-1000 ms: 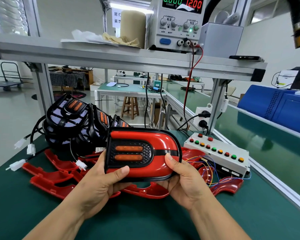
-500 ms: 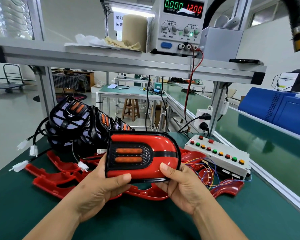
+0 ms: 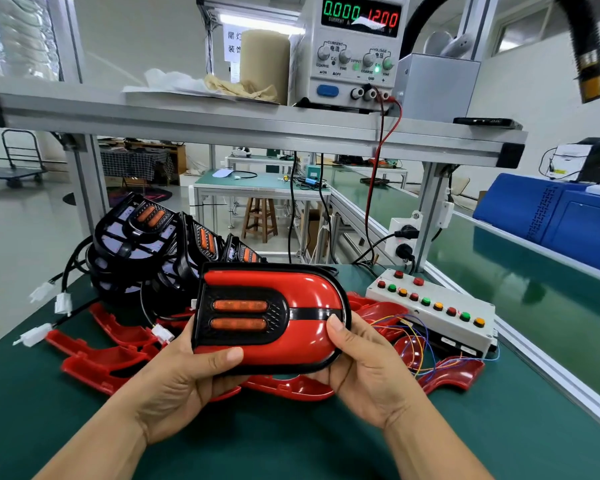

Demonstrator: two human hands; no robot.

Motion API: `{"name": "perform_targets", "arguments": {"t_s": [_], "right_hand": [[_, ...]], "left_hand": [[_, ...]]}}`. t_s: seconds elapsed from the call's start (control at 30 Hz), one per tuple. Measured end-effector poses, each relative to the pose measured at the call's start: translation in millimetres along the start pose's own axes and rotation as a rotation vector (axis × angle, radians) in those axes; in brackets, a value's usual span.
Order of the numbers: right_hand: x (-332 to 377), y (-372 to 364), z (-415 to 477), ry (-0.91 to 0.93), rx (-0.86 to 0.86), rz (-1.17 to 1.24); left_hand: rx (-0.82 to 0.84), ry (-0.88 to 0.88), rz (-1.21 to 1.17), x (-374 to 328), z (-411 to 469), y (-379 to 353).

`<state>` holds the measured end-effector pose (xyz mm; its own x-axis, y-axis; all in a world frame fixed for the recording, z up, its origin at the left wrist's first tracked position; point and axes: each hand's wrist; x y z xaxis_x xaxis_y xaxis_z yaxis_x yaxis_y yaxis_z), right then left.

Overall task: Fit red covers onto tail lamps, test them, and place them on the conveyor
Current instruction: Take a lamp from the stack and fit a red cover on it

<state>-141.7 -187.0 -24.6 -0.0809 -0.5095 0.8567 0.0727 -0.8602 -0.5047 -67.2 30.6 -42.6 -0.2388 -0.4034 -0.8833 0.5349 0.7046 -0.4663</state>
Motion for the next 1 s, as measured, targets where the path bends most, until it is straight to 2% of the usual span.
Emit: {"name": "perform_targets", "arguments": {"t_s": [0.23,0.43,0.6,0.83,1.0], "right_hand": [[0.5,-3.7,0.1,0.071,-0.029,-0.044],[-1.0,-1.8,0.5,0.005,0.0,-0.006],[-3.6,-2.6,2.2,0.019,0.011,-0.104],[-3.4,0.3,2.8,0.041,-0.043,0.005],[-3.8,2.3,3.7,0.041,-0.042,-0.029]], "left_hand": [[-0.006,0.019,0.008,-0.6,1.0,-1.5],[-0.047,-0.012,0.009,-0.8,2.0,-3.4],[-0.028,-0.029,0.041,-1.3,1.1,-5.5],[-0.097,-0.089,-0.102,10.6,5.3,-6.1],[-0.083,-0.126,-0.037,10.6,7.8,-9.2]]}}
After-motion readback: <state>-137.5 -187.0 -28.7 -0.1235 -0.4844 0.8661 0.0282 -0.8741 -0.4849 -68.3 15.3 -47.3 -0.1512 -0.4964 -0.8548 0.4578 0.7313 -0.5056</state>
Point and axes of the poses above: each hand's wrist, its own z-axis towards the middle knuckle, its own y-axis out of the back of the hand, x = y × z, and after that the axes turned 3 degrees about -z, right-handed
